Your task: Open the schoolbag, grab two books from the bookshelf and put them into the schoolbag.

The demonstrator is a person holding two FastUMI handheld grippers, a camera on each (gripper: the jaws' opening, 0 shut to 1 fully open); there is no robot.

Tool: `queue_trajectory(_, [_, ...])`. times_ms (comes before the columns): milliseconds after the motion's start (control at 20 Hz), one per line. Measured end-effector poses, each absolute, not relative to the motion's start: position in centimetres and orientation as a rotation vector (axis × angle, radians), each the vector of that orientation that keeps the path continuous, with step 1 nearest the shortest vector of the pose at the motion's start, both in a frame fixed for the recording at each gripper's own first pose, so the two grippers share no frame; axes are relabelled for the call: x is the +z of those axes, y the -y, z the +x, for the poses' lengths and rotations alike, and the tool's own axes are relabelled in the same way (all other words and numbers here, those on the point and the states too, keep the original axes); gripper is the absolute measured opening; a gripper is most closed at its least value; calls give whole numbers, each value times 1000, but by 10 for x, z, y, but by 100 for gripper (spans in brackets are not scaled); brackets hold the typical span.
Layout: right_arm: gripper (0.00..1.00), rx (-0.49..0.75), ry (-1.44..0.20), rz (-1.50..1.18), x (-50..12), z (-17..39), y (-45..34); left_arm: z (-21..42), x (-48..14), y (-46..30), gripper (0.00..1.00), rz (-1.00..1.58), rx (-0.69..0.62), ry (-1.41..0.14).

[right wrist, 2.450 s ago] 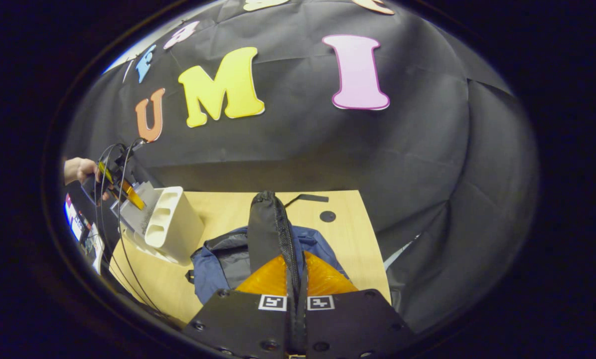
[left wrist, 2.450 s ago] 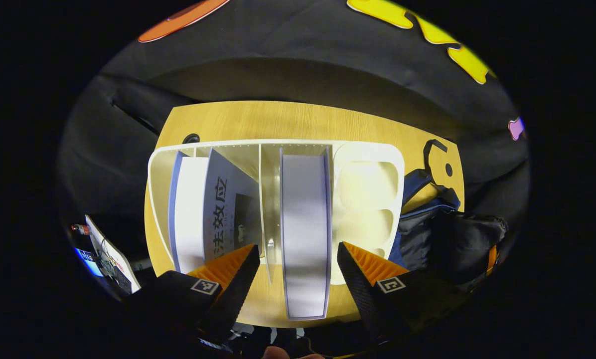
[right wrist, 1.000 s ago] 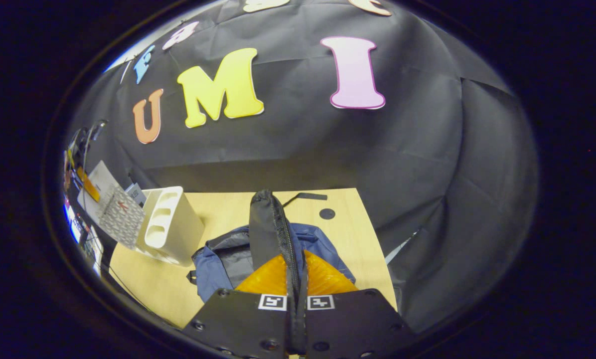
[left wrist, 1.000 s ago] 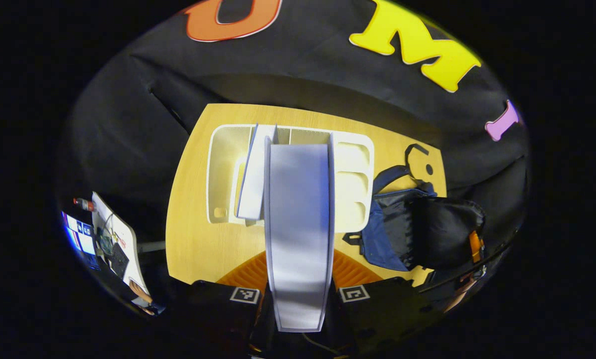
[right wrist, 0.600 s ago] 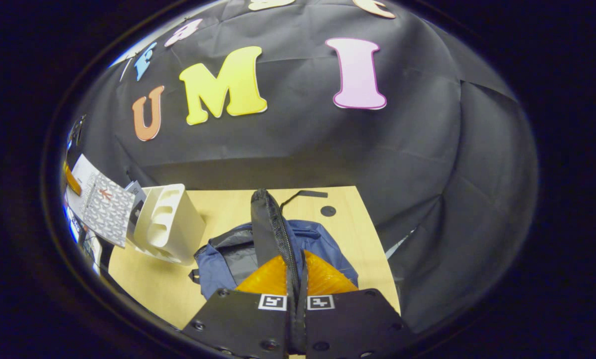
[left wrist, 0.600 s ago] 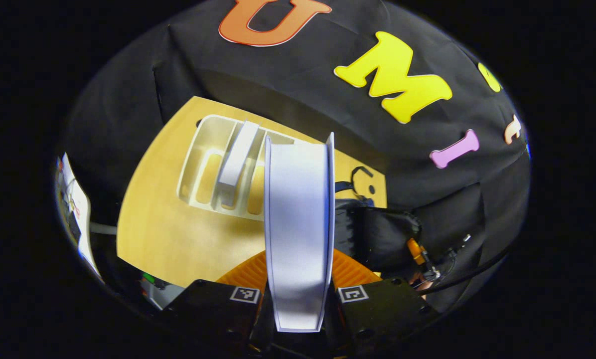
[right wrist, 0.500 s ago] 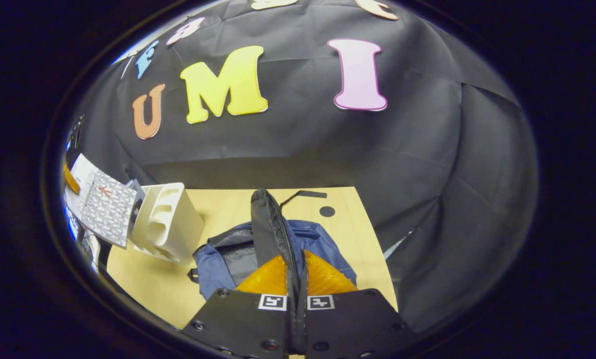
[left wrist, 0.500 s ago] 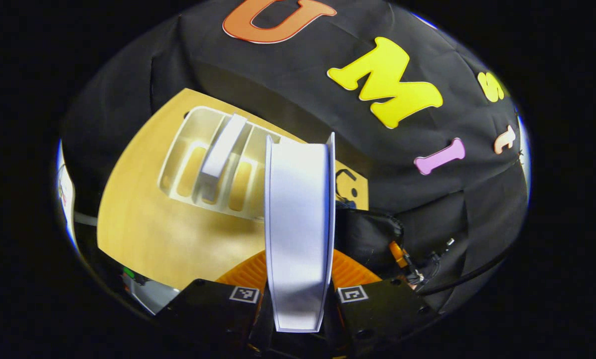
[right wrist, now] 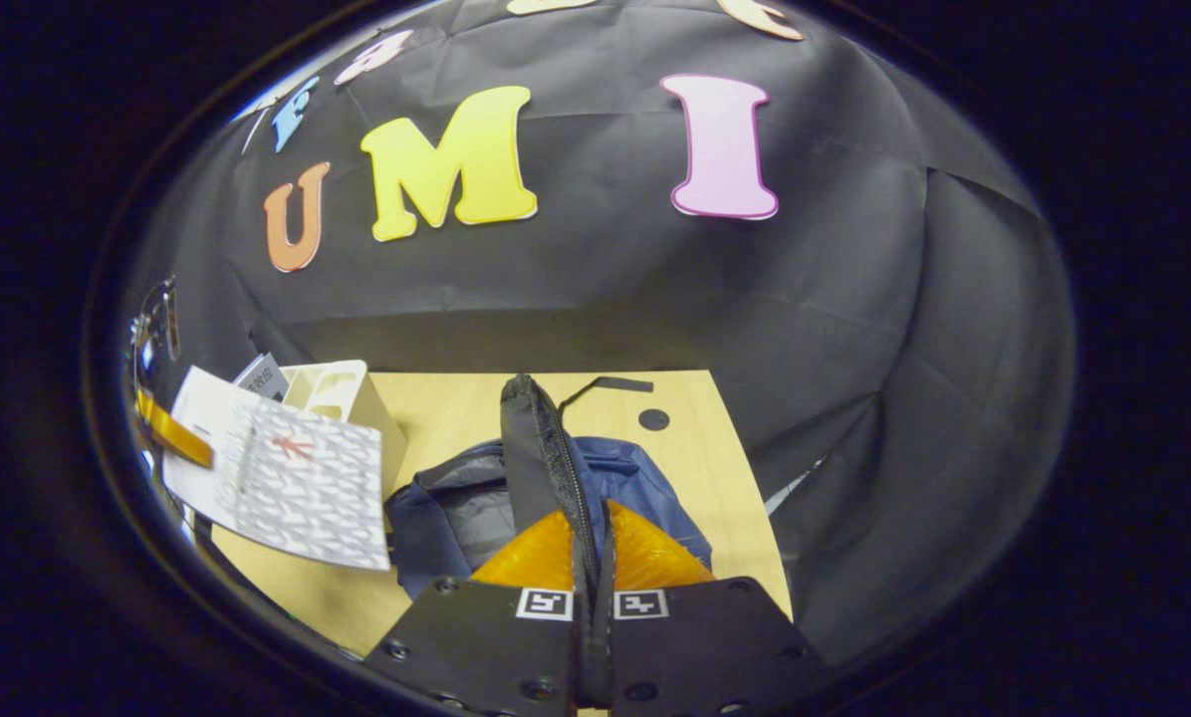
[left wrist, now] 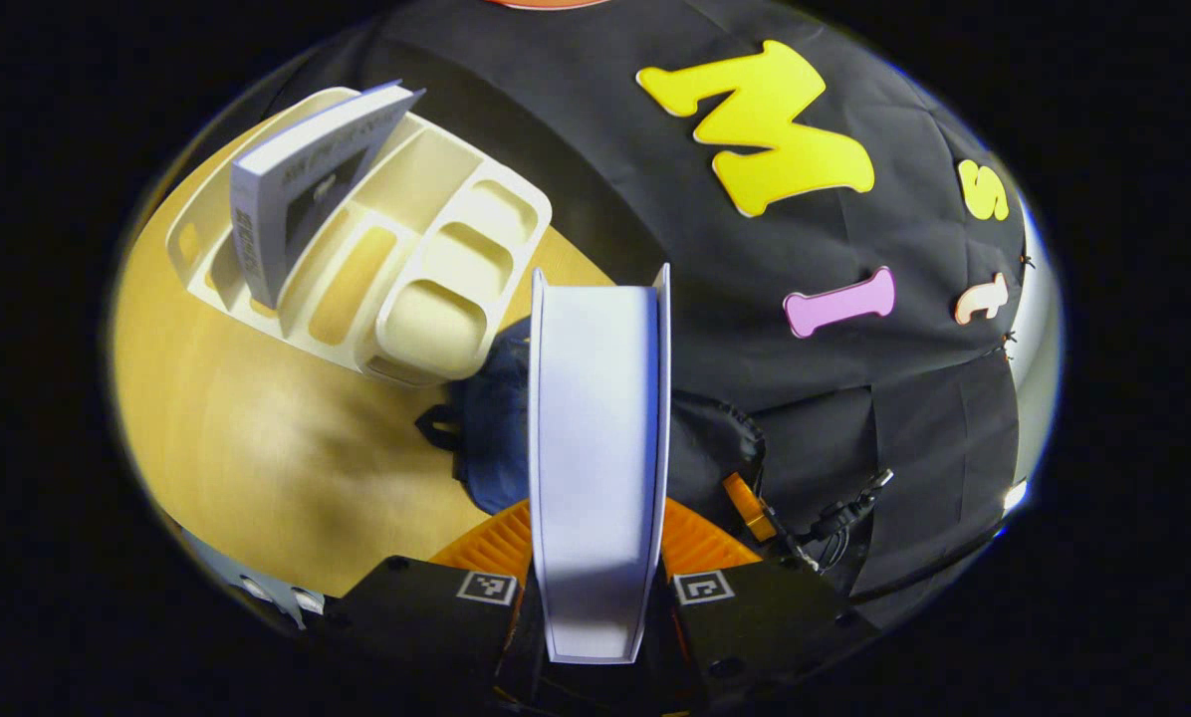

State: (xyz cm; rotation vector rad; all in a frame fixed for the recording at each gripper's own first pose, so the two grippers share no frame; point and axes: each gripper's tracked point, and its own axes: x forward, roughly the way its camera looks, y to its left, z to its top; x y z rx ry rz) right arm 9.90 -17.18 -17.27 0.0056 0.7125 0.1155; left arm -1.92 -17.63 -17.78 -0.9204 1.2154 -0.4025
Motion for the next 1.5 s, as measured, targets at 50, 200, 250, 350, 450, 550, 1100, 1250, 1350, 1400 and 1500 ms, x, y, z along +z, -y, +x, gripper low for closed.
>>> queue_trajectory(50, [0,115,-715,-4,-173,99,174,-22,-186,190,43,-921,-419,-1224])
queue_trajectory(200, [0,113,-721,-8,-174,99,176,-27,-218,230,43,-867,-476,-1233])
queue_trajectory(250, [0,112,-724,-3,-174,101,176,-26,-231,241,43,-858,-480,-1238])
queue_trajectory(350, [0,114,-725,0,-173,104,178,-25,-252,260,43,-857,-500,-1240])
queue_trajectory(450, [0,114,-728,-7,-173,105,180,-18,-265,279,43,-878,-550,-1203])
queue_trajectory(550, [0,116,-731,-10,-171,107,184,-13,-281,291,43,-903,-563,-1193])
queue_trajectory(1100, [0,126,-730,-65,-154,110,168,1,-326,366,43,-1042,-684,-1193])
queue_trajectory(1250, [0,123,-723,-82,-152,109,166,9,-337,382,43,-1114,-702,-1207])
queue_trajectory(1350, [0,114,-723,-76,-153,109,166,12,-343,390,43,-1161,-704,-1217])
queue_trajectory(1400, [0,110,-724,-73,-154,109,167,11,-343,395,42,-1175,-706,-1219])
queue_trajectory(1500, [0,107,-726,-73,-154,109,168,10,-347,399,43,-1183,-717,-1232])
